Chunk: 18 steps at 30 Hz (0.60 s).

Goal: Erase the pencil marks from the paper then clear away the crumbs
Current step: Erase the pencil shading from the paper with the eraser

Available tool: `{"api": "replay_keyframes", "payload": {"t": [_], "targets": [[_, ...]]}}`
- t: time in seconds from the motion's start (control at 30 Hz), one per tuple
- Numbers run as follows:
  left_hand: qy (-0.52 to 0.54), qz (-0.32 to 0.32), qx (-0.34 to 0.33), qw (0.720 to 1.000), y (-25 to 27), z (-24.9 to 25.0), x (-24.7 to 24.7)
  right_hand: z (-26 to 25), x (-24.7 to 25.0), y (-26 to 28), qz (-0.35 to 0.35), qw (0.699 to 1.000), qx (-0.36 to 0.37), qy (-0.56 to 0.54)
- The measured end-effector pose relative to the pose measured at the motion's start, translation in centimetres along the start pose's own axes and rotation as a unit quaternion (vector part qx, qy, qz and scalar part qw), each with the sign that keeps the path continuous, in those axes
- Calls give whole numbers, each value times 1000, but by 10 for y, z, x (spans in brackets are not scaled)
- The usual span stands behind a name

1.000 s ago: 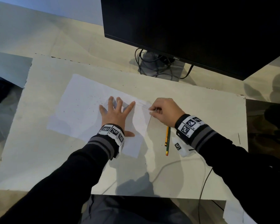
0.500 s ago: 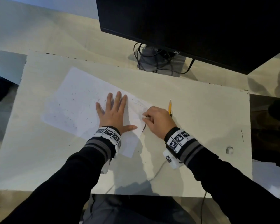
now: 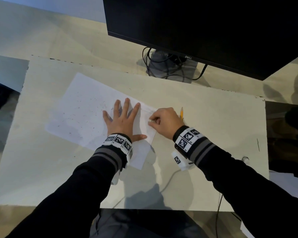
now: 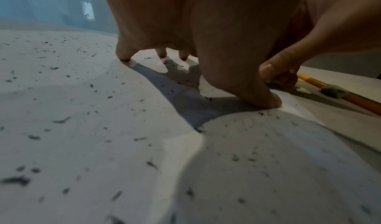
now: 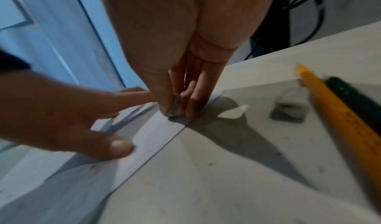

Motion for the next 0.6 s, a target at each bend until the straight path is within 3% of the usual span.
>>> {"api": "replay_keyframes", "payload": {"t": [0.1, 0.27, 0.4, 0.53, 0.6], "targets": [[2, -2, 3, 1000, 1, 1, 1, 13, 7, 0, 74, 995, -55, -24], [-1, 8, 4, 1000, 1, -1, 1, -13, -3, 1, -4, 1000, 7, 24], [-11, 0, 8, 1000, -1, 1, 4, -19, 22, -22, 71, 997, 34, 1], [-20, -2, 13, 1000, -1, 2, 6, -26, 1, -23, -8, 999, 30, 14], [-19, -6, 14, 1000, -1, 1, 5, -8, 7, -29, 40, 999, -13, -1]]}}
Point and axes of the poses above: each hand's wrist, its own y-axis away from the middle knuckle, its own x-axis out of the back of the hand, z = x × y, the point moved 6 cm from there along -y, towards the middle knuckle, and after that the axes turned 7 degrees about x, right-handed, at the moved point
